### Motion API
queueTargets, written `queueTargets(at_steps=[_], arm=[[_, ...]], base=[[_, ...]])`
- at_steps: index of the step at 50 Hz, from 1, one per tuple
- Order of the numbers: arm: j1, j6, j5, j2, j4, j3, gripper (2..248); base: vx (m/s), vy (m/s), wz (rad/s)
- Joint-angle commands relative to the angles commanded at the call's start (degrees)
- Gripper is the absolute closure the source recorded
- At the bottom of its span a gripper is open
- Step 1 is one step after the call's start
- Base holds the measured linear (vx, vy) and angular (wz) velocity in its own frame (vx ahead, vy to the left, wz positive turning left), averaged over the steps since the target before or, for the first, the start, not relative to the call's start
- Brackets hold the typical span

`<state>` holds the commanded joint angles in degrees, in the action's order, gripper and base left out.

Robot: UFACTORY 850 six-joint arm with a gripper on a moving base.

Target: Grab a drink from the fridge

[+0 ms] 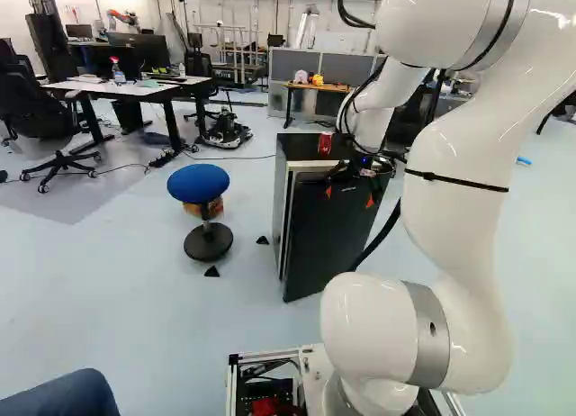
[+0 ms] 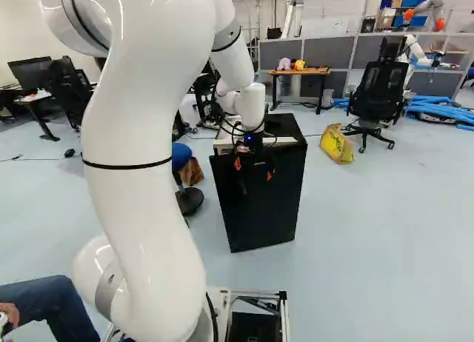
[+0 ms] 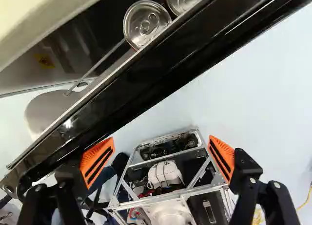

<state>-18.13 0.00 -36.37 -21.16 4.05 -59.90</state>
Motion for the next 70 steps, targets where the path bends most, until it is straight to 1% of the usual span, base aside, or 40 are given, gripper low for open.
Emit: queueTargets(at_steps=[15,62,70], arm=[[0.0,0.0,3.4,0.5,0.0,0.2,3],[0.0,0.0,3.4,1.0,0.0,0.3,3],[0.0,0.0,3.4,2.0,0.0,0.7,3]], base=[[0.000,0.000,0.000],[0.000,0.000,0.000],[0.000,0.000,0.000]])
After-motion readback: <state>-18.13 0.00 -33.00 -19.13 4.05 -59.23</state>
